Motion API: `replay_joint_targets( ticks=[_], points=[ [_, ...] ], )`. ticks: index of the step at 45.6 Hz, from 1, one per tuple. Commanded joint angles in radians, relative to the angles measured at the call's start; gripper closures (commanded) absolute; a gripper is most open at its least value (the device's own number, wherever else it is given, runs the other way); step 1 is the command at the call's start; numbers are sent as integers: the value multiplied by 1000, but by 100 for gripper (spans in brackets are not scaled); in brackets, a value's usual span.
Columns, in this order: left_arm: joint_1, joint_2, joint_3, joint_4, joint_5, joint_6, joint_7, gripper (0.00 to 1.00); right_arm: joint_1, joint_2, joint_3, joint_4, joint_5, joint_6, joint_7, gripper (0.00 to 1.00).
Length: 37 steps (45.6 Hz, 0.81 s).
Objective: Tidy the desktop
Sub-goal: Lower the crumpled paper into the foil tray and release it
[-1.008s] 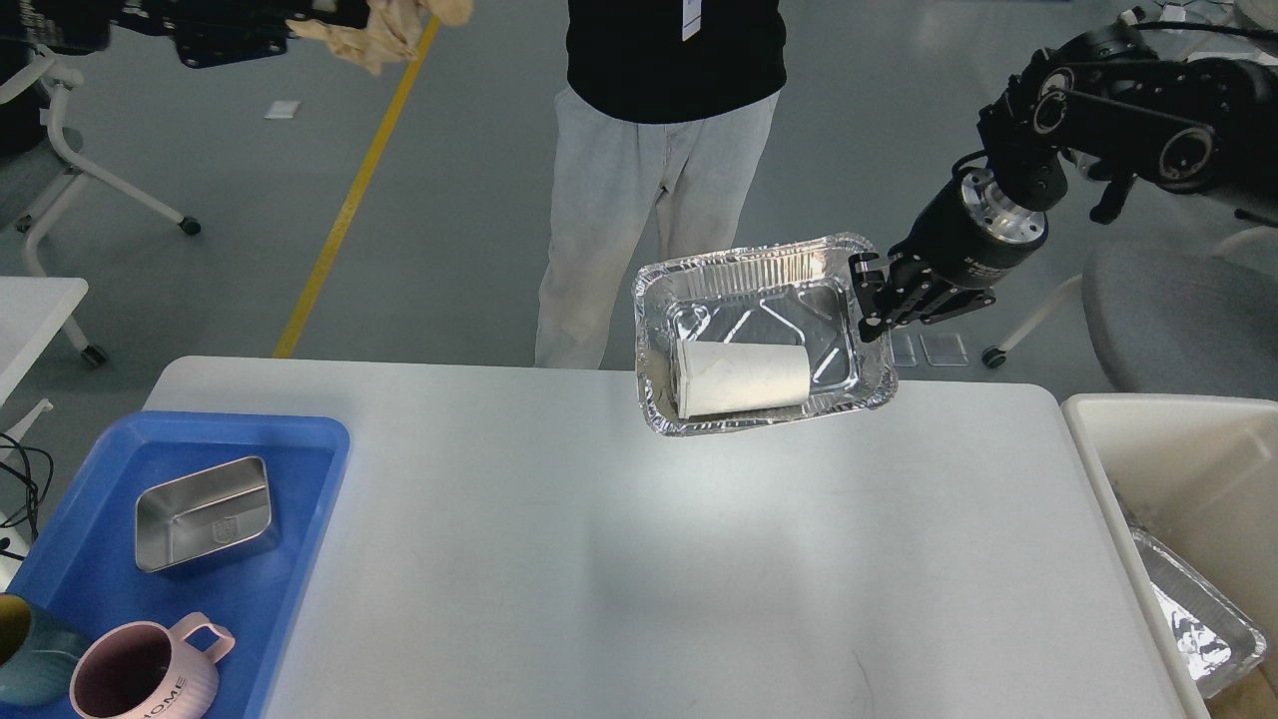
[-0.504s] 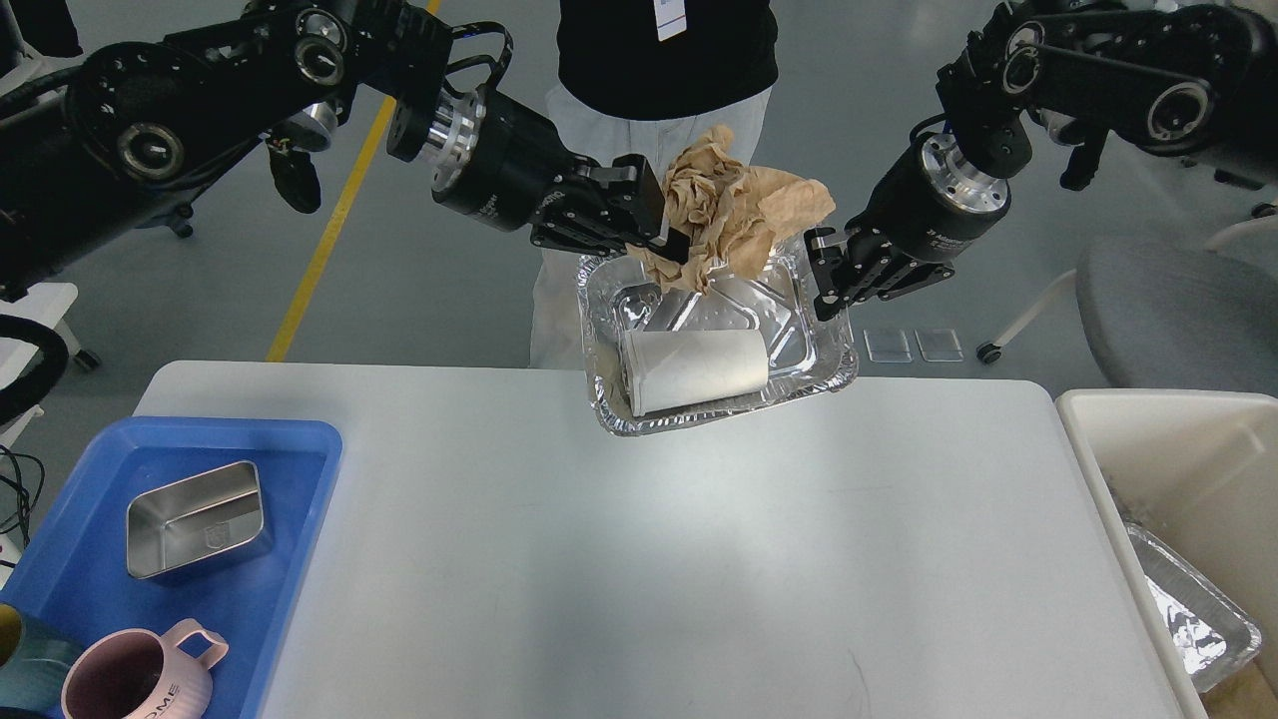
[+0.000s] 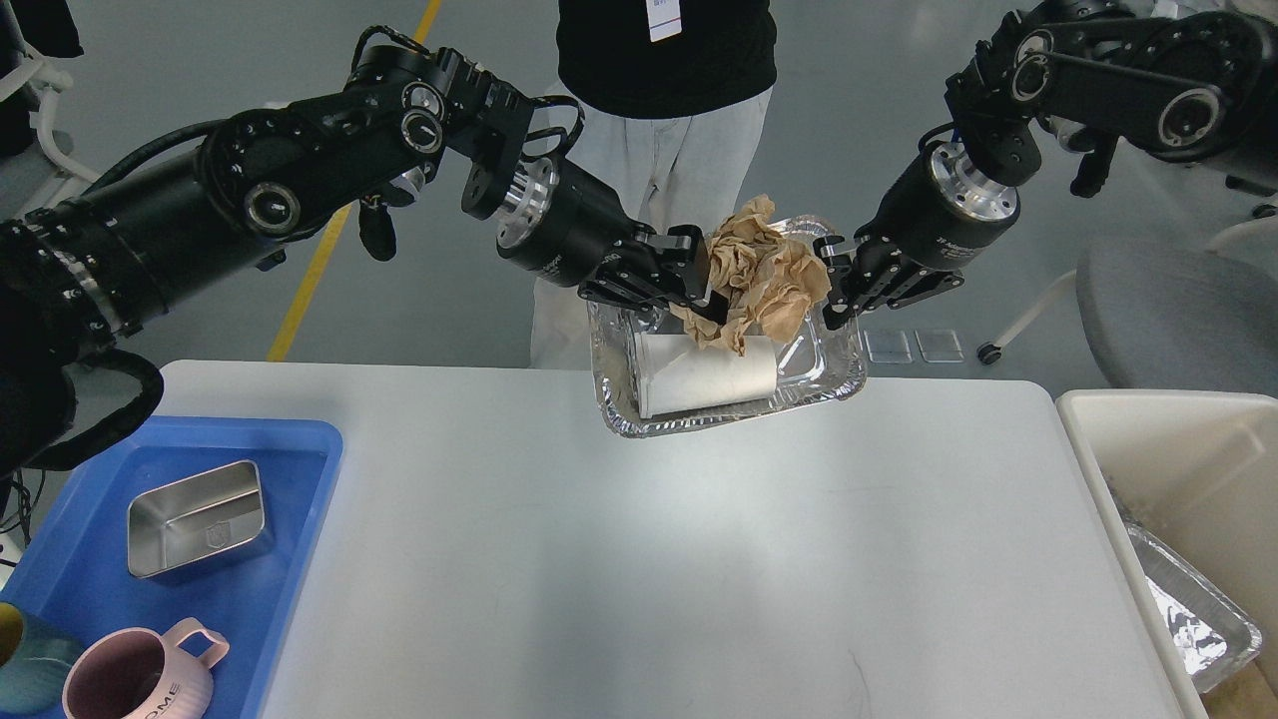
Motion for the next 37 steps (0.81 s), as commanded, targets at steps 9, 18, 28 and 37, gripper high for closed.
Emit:
replay_joint_targets(
  ticks=[9, 18, 28, 37],
  points=[
    [42, -15, -1, 19, -1, 58, 26, 90, -5, -3, -42, 34, -11, 0, -2, 100],
    [60, -34, -1, 25, -1, 110, 28, 70, -9, -3, -49, 34, -10, 0, -2, 100],
    [62, -73, 0, 25, -1, 132, 28, 61, -10, -3, -51, 31, -8, 0, -2, 100],
    [60, -86, 0, 26, -1, 150, 28, 40, -10, -12, -52, 31, -8, 0, -2, 100]
  ],
)
